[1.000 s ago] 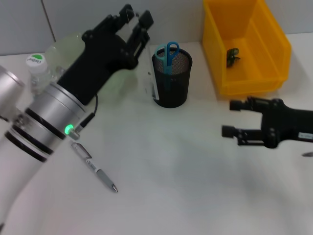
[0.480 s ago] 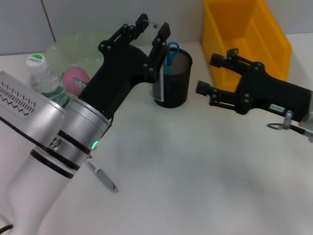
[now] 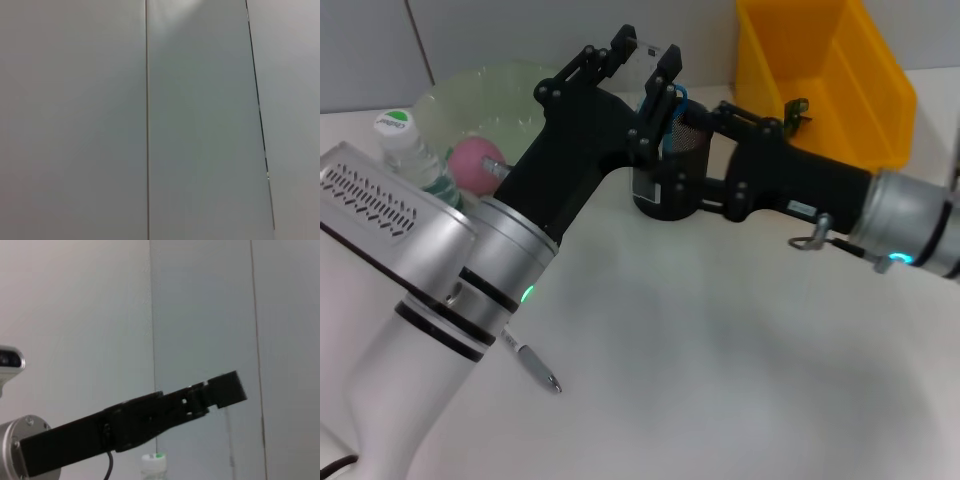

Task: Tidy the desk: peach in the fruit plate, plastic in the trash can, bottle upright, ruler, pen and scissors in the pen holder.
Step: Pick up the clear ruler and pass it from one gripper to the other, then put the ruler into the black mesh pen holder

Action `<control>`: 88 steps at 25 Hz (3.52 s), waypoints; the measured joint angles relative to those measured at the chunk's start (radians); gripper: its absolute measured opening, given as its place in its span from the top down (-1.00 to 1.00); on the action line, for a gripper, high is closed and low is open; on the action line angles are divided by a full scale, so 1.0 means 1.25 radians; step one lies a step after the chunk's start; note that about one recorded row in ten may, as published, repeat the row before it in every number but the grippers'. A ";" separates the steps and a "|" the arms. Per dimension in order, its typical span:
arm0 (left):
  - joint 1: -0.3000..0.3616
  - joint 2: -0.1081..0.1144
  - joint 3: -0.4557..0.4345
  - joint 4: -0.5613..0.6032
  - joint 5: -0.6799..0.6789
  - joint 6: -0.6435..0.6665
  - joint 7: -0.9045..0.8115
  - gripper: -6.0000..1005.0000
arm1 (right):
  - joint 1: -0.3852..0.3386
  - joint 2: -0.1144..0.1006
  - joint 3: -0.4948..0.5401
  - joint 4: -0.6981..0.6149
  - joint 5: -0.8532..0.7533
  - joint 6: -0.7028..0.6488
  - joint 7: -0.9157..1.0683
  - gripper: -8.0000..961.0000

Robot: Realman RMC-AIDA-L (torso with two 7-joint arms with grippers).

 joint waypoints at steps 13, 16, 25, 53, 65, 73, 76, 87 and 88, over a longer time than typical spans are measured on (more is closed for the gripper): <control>-0.011 0.000 0.038 0.000 -0.078 0.000 0.065 0.22 | 0.048 0.003 0.008 0.142 0.082 0.030 -0.141 -0.71; -0.011 0.000 0.039 0.001 -0.079 0.001 0.065 0.22 | 0.050 0.004 0.009 0.149 0.091 0.034 -0.150 -0.68; -0.011 0.000 0.039 0.001 -0.079 0.002 0.063 0.22 | 0.058 0.004 0.022 0.167 0.095 0.037 -0.159 -0.33; -0.010 0.000 0.045 0.001 -0.081 -0.003 0.059 0.22 | 0.070 0.003 0.039 0.203 0.096 0.031 -0.180 0.90; -0.007 0.000 0.050 -0.003 -0.080 0.004 0.051 0.17 | 0.072 0.004 0.048 0.207 0.096 0.038 -0.181 0.97; -0.011 0.000 0.050 -0.006 -0.074 0.005 0.034 0.10 | 0.068 0.003 0.045 0.206 0.094 0.039 -0.177 0.97; -0.011 0.000 0.049 -0.006 -0.072 0.005 0.030 0.08 | 0.067 0.003 0.043 0.206 0.093 0.038 -0.176 0.97; -0.009 0.004 0.046 -0.003 -0.066 0.001 -0.010 -0.44 | 0.057 0.003 0.076 0.200 0.095 0.035 -0.178 0.95; -0.009 0.004 0.046 -0.003 -0.066 0.001 -0.010 -0.55 | 0.052 0.002 0.114 0.193 0.096 0.031 -0.179 0.95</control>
